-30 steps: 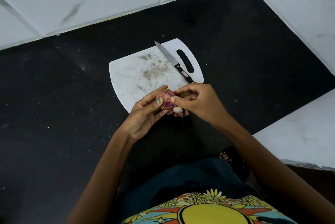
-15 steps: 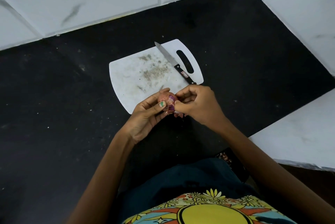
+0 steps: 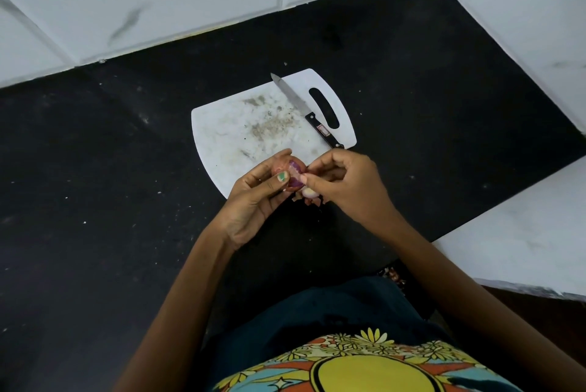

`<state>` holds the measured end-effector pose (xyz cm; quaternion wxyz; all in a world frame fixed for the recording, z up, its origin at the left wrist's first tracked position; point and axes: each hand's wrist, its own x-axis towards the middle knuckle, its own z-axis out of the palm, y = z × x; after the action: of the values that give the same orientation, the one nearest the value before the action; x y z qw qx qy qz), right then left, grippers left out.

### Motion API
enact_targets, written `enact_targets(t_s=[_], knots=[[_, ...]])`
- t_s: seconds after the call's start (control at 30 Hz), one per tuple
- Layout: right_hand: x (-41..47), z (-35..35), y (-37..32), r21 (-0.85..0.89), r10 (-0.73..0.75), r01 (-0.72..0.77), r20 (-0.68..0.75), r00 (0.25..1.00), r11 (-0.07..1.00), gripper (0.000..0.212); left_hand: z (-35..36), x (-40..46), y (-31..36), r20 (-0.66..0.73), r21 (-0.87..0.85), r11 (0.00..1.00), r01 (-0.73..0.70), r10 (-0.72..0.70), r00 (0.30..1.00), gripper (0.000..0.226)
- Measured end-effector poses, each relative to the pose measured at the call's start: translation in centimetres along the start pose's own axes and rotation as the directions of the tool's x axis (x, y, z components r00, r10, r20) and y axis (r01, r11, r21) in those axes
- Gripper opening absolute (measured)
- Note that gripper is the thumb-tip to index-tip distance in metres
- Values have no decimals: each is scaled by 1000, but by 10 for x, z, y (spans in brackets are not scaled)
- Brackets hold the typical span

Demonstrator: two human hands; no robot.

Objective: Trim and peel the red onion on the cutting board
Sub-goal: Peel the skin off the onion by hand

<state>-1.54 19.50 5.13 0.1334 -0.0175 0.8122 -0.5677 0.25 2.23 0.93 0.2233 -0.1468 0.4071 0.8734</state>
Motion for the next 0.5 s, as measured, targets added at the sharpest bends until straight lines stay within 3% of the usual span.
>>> enact_targets(t_s=[0.13, 0.27, 0.4, 0.5], knots=[[2, 2, 1, -62, -55, 52, -46, 997, 997, 3, 4, -1, 0, -15, 37, 999, -4, 5, 1000, 51], [7, 0, 11, -12, -3, 2, -99, 995, 1000, 3, 5, 0, 1, -5, 6, 1000, 22, -22, 1000, 47], [12, -1, 31, -152, 44, -71, -174, 984, 986, 5, 2, 3, 0, -15, -63, 997, 44, -45, 999, 72], [12, -3, 37, -242, 55, -90, -146, 988, 966, 3, -1, 4, -2, -33, -77, 996, 49, -52, 998, 78]])
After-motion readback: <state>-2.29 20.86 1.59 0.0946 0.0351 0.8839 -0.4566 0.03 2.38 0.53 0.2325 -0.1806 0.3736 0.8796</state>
